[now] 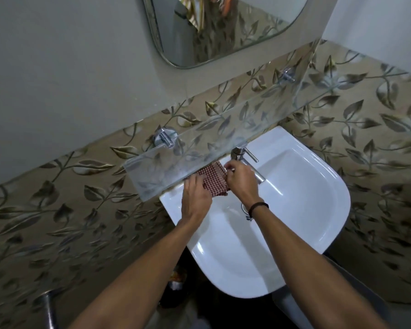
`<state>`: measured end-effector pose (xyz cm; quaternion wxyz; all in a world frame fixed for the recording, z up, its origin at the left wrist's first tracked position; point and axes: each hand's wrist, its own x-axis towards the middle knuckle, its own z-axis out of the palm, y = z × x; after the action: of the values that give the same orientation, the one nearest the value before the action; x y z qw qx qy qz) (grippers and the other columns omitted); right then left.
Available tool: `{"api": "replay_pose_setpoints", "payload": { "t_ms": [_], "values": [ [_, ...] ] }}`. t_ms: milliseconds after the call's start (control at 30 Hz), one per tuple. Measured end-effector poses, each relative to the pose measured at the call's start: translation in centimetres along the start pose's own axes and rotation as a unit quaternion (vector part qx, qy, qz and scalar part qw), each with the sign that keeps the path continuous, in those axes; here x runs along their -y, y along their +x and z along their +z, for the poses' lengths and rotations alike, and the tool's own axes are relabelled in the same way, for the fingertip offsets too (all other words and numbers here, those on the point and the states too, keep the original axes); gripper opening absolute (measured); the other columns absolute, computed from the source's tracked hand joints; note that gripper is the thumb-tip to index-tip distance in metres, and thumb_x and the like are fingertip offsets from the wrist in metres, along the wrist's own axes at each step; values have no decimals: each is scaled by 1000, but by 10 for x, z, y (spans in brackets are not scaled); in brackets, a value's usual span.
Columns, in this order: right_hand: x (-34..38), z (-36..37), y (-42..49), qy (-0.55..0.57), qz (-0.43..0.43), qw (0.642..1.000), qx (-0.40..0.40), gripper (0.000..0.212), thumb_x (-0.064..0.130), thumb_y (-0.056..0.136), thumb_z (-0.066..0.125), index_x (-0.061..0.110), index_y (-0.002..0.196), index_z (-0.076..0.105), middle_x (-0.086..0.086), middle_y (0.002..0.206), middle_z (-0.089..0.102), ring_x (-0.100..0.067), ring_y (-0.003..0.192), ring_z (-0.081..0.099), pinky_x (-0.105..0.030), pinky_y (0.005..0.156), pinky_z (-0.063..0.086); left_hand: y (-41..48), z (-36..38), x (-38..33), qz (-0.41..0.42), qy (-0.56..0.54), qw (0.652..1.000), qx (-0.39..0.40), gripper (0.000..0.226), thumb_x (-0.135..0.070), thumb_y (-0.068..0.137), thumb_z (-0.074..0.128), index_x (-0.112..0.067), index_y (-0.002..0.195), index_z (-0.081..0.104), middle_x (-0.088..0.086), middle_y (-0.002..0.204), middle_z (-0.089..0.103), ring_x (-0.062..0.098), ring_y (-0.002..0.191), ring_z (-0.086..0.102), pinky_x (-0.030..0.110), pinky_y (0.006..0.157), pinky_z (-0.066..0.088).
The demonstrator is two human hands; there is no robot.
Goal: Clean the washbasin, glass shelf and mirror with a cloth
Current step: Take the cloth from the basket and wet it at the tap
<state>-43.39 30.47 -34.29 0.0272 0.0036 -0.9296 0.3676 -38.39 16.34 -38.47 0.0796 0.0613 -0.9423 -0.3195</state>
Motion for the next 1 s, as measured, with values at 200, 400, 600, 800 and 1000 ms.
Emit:
{"api": "replay_pose_setpoints", "payload": {
  "t_ms": [200,400,600,800,1000],
  "values": [
    [-27,-24,-26,-111,-24,972,-205,12,11,85,60,15,93,68,-1,92,66,-27,89,54,-39,73,44,18,19,7,105,115,976,154,57,-21,107,44,-6,158,26,10,167,19,27,155,13,36,125,5],
    [-52,-38,-9,-224,7,974,-9,32,31,97,60,14,123,66,-8,102,69,-33,96,62,-40,78,45,36,30,8,109,180,947,244,60,-31,111,24,-12,162,-1,3,170,-8,19,156,-9,38,124,-6],
    [-49,-47,-2,-171,31,985,20,29,31,100,58,8,113,69,-16,93,69,-38,90,64,-37,70,41,54,36,-5,106,175,941,269,64,-31,108,26,-10,161,-4,4,170,-9,17,156,-9,35,124,-6],
    [-49,-51,3,-154,71,985,40,29,32,100,57,7,108,69,-16,94,69,-39,90,62,-32,66,36,51,41,-3,95,143,952,252,67,-32,106,29,-11,162,-1,2,170,-6,15,156,-6,30,123,-9],
    [-46,-50,6,-118,115,985,44,26,32,97,61,6,95,64,-15,93,69,-40,90,63,-33,66,38,68,46,-6,101,46,958,263,69,-31,107,38,-14,162,1,3,171,1,12,156,1,22,120,-6]
  ]
}}
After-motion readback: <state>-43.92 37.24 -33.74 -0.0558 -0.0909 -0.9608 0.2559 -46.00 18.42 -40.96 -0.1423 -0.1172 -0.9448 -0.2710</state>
